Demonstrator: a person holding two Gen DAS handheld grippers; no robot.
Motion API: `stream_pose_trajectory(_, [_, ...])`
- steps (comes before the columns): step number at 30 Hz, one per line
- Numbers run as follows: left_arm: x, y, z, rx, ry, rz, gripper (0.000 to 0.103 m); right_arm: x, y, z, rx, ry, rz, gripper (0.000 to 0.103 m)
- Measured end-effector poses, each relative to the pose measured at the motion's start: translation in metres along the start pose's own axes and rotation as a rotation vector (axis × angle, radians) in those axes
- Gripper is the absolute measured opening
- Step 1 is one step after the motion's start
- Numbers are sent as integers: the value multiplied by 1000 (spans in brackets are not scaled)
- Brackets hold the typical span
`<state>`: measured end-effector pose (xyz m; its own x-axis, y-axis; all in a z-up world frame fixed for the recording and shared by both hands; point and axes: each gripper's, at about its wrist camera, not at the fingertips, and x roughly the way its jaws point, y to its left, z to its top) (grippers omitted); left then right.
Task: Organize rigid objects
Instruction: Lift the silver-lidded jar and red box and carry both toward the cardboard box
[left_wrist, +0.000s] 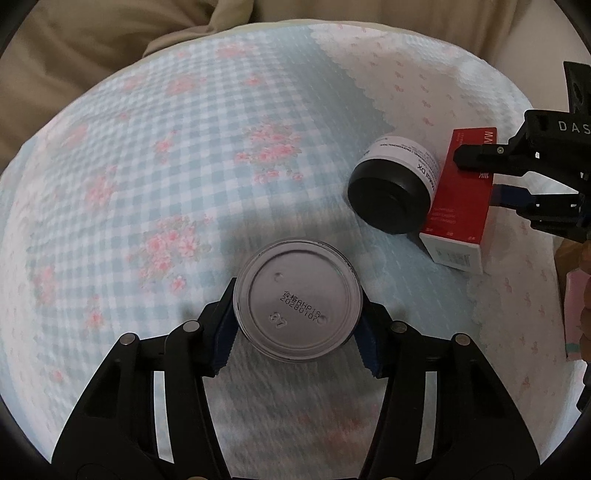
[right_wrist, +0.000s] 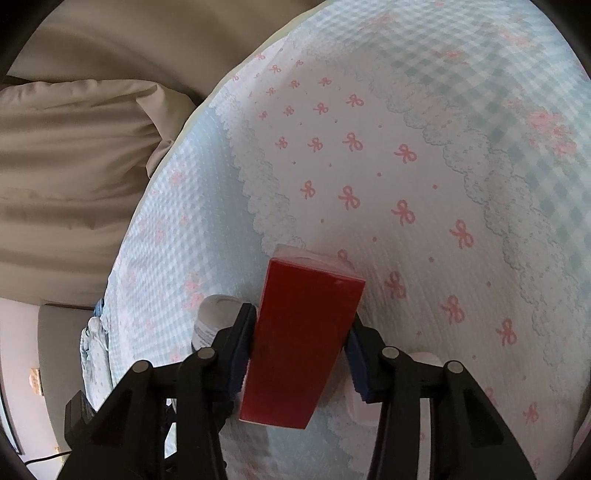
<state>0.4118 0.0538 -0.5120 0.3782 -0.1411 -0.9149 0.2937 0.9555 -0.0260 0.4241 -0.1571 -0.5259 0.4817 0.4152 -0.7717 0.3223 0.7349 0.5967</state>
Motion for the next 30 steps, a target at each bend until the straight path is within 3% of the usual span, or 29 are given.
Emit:
stream_pose_trajectory(10, [-36, 1, -8, -1, -36, 1, 52, -27, 16, -13, -38, -42, 7, 38])
stream_pose_trajectory(16, [-82, -1, -14, -7, -80, -4, 52, -60, 23, -25, -49, -82, 13, 38])
stream_pose_trajectory(21, [-128, -7, -20, -8, -119, -8, 52, -101, 34, -40, -70, -121, 24, 38])
stream_pose_trajectory(30, [-222, -25, -37, -27, -124, -82, 52, -203, 52, -76, -39, -167, 20, 38])
